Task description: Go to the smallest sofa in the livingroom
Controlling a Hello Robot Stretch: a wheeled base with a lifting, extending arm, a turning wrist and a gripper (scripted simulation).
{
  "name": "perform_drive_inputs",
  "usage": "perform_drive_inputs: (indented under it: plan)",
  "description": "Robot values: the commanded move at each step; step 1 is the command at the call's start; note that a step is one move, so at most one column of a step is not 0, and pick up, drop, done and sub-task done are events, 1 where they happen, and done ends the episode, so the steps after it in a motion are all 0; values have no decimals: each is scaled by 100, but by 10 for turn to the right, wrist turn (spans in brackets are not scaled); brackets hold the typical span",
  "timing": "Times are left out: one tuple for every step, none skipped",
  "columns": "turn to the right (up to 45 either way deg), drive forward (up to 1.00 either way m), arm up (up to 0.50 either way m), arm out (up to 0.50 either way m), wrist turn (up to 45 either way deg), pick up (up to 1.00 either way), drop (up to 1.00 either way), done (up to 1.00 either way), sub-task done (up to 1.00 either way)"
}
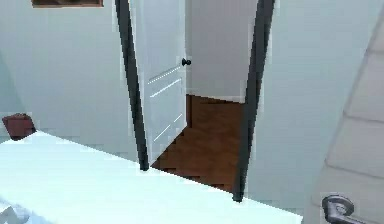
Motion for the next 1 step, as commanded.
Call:
perform_drive_inputs:
  plan:
    - [0,100,0,0,0,0,0,0,0]
